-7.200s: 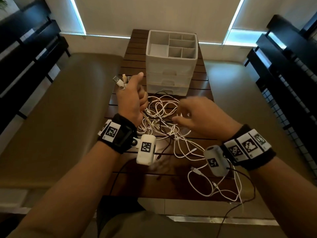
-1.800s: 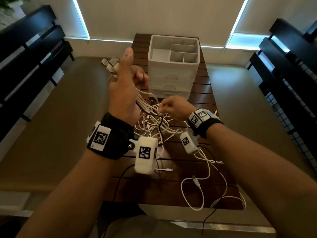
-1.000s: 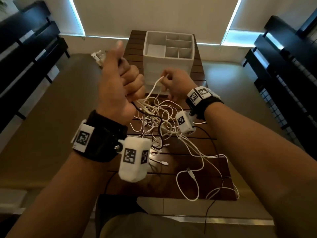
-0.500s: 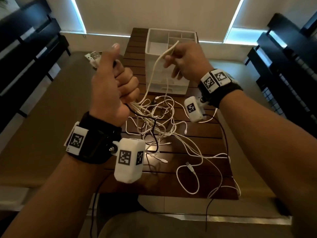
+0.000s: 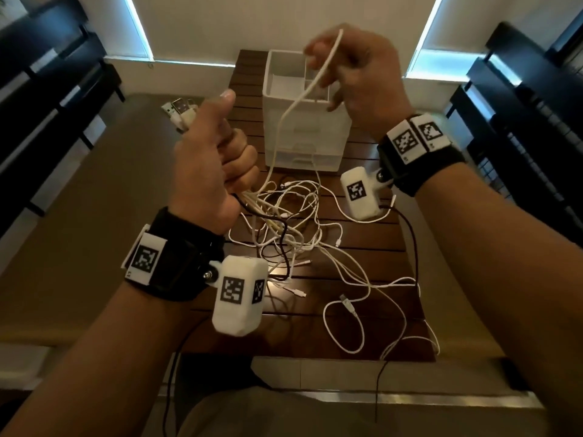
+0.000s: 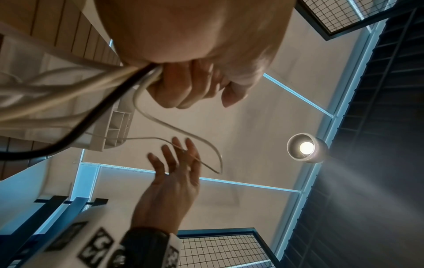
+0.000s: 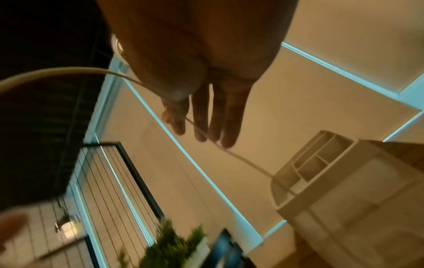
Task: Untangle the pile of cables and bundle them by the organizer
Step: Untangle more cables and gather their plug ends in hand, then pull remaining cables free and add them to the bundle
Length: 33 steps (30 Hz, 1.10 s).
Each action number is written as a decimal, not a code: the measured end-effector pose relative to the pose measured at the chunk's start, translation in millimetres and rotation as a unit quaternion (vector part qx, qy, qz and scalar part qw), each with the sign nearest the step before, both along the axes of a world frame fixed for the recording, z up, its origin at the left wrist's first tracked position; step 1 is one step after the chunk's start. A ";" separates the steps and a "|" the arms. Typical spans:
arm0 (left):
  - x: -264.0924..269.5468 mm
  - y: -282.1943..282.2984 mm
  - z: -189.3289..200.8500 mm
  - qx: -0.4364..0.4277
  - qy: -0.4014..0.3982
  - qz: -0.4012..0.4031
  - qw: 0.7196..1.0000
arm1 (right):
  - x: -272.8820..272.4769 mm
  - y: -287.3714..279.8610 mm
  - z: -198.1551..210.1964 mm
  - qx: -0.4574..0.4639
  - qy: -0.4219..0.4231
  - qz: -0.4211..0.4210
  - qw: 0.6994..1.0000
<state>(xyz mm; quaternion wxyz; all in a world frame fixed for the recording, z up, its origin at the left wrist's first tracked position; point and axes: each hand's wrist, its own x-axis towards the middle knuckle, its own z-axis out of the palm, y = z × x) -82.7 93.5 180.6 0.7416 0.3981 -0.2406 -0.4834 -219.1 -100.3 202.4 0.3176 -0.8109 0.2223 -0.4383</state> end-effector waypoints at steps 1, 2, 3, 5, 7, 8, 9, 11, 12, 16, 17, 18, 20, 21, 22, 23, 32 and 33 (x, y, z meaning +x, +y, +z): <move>1.1 -0.3 -1.1 0.000 0.002 0.001 1.000 | -1.0 0.4 7.0 -0.010 -0.049 -0.016 0.999; 1.4 -0.5 -2.6 0.001 0.004 0.002 1.000 | -2.6 0.2 14.9 -0.014 -0.094 -0.034 0.995; 1.8 -0.9 -4.0 0.003 0.004 0.003 1.000 | -2.4 -1.9 21.4 -0.018 -0.124 -0.050 0.991; 1.2 -2.3 -6.5 0.006 -0.001 0.003 1.000 | 1.2 1.7 30.2 -0.028 -0.105 -0.071 0.992; 1.1 -3.5 -7.8 0.007 -0.002 0.002 1.000 | 4.1 3.9 32.2 -0.037 -0.078 -0.079 0.993; 2.0 -3.4 -8.6 0.007 -0.001 0.002 1.000 | 3.2 7.9 36.6 -0.051 -0.063 -0.087 0.993; 3.7 -2.8 -10.1 0.005 0.002 0.002 1.000 | 0.4 8.8 42.0 -0.061 -0.018 -0.107 0.992; 7.8 -2.1 -12.6 0.004 0.008 0.004 1.000 | -6.6 8.0 54.3 -0.114 0.158 -0.171 0.966; 9.1 -2.1 -13.7 0.005 0.006 0.007 1.000 | -12.5 8.9 59.9 -0.154 0.258 -0.195 0.934; 10.7 -0.8 -13.6 0.004 -0.009 0.019 1.000 | -10.3 12.3 54.1 -0.171 0.212 -0.151 0.950; 10.3 -1.6 -14.1 0.007 -0.010 0.019 1.000 | -6.9 10.5 47.5 -0.130 0.140 -0.128 0.973; 8.9 -3.5 -14.7 0.016 -0.010 0.019 1.000 | -3.9 6.3 37.0 -0.090 0.116 -0.094 0.985; 3.4 -9.9 -17.9 0.040 -0.014 0.024 0.999 | 3.9 7.7 16.9 -0.015 0.189 -0.022 0.982; -0.5 -13.9 -20.5 0.057 -0.018 0.029 0.998 | 7.1 10.8 7.2 0.006 0.244 0.008 0.970; -4.5 -18.6 -23.4 0.079 -0.030 0.036 0.996 | 9.6 14.6 -1.9 0.006 0.282 0.025 0.959; -8.1 -22.7 -27.2 0.107 -0.046 0.045 0.992 | 12.3 18.1 -9.4 -0.002 0.301 0.029 0.953; -22.6 -41.1 -62.6 0.125 -0.109 0.067 0.984 | 7.5 27.8 -57.9 -0.023 0.340 0.105 0.934; -22.5 -41.0 -65.0 0.114 -0.117 0.070 0.984 | 6.5 27.3 -62.7 -0.018 0.330 0.120 0.936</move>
